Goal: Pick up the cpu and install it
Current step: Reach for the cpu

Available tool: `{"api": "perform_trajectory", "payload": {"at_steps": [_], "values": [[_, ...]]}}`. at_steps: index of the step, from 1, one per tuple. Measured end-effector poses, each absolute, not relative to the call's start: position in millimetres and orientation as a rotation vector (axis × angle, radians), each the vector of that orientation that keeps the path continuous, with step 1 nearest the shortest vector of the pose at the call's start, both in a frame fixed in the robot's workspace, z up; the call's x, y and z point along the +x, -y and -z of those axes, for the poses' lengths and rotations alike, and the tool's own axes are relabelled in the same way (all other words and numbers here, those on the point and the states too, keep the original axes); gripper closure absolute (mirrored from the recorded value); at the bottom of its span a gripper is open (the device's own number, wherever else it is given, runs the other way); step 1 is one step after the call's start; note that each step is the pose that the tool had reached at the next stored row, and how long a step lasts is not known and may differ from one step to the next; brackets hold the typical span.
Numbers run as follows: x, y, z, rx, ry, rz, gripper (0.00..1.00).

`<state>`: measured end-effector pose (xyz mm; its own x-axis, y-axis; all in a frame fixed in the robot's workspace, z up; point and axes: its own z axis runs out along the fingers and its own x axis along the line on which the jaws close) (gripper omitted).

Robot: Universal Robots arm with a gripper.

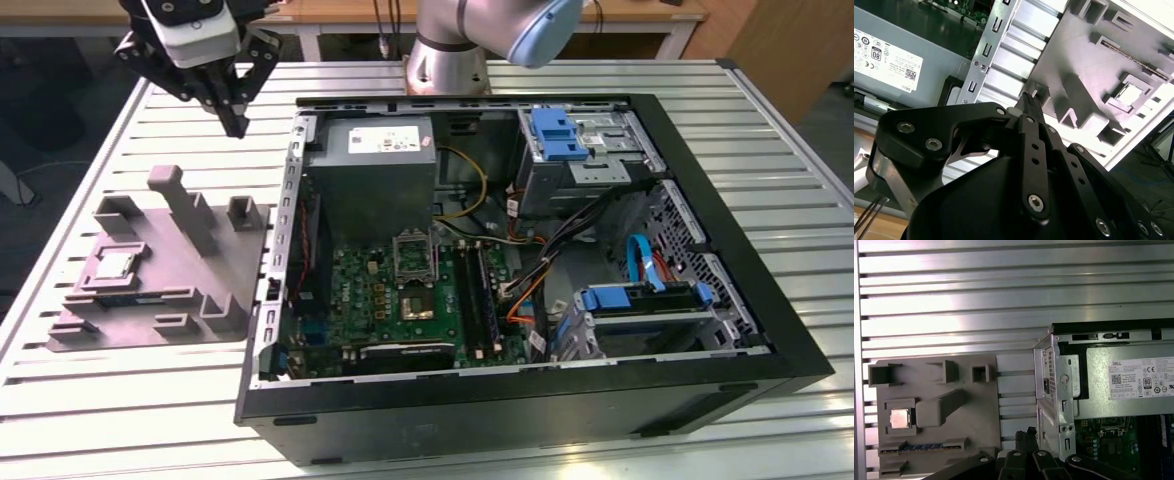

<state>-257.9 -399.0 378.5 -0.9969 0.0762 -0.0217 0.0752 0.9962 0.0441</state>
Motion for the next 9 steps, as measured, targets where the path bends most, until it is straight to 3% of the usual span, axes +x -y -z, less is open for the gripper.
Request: {"api": "perform_trajectory", "payload": {"at_steps": [9], "values": [[-266.6,398.9,-378.1,0.118,-3.116,-0.067,0.89]]}}
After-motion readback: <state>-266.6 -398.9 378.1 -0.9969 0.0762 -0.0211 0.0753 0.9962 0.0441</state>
